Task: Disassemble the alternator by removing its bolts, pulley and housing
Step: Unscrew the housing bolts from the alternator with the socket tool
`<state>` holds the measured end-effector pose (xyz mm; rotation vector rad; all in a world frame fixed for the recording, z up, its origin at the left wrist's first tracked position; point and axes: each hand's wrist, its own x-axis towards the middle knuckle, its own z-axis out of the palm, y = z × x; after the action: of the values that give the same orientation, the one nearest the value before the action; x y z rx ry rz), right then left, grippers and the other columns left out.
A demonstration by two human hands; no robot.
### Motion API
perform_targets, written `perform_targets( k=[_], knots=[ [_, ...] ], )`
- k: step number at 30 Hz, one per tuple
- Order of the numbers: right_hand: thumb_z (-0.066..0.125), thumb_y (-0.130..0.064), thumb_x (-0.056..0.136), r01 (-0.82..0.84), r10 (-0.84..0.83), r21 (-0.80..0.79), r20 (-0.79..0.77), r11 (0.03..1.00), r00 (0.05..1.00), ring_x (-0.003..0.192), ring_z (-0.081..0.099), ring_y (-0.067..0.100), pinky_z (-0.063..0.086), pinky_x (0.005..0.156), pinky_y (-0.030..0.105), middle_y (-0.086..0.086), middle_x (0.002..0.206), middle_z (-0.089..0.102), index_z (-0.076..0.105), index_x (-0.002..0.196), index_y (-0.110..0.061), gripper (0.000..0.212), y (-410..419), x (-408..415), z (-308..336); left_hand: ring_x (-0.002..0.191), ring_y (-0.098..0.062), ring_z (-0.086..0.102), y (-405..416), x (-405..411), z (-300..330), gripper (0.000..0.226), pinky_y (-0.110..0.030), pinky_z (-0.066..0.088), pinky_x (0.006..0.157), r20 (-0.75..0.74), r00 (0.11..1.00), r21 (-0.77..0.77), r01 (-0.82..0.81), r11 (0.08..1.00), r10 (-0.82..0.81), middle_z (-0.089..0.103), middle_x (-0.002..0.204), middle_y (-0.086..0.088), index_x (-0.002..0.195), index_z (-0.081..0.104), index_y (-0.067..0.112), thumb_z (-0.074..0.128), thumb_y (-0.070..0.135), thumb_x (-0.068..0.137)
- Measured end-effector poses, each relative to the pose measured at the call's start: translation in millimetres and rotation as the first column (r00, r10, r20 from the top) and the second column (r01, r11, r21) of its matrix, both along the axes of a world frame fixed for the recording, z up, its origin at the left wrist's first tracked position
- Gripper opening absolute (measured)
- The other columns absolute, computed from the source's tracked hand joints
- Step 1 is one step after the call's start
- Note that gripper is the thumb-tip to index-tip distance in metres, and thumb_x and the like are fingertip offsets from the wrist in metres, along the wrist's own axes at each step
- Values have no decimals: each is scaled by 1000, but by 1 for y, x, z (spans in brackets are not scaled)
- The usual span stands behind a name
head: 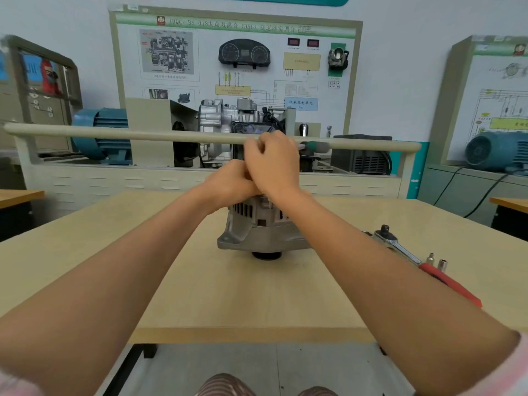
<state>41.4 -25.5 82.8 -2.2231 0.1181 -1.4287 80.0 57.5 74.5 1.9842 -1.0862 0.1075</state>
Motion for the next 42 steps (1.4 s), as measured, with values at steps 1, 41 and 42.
perform_targets(
  k=[1, 41, 42],
  knots=[
    [45, -21, 93, -139, 138, 134, 13, 981, 990, 70, 44, 19, 37, 73, 33, -2, 57, 40, 37, 52, -14, 42, -3, 0, 4, 85, -17, 66, 1, 1, 0, 4, -39, 52, 90, -33, 999, -1, 20, 1000, -20, 71, 84, -6, 86, 67, 12, 65, 9, 86],
    [42, -27, 91, 222, -225, -192, 5, 956, 974, 87, 48, 21, 33, 91, 36, 6, 83, 54, 57, 75, -10, 27, -5, 3, -2, 104, -36, 61, 1, -8, 1, 47, -52, 49, 92, 27, 998, 87, -67, 994, 65, 67, 105, -19, 111, 62, 3, 63, 30, 72],
    [44, -25, 90, 172, -174, -177, 4, 969, 985, 77, 46, 18, 36, 85, 35, 1, 71, 49, 48, 63, -13, 30, -7, 3, 1, 102, -34, 62, 1, -8, 1, 49, -52, 49, 92, 13, 998, 90, -67, 994, 66, 69, 102, -18, 107, 65, 5, 64, 35, 68]
  ],
)
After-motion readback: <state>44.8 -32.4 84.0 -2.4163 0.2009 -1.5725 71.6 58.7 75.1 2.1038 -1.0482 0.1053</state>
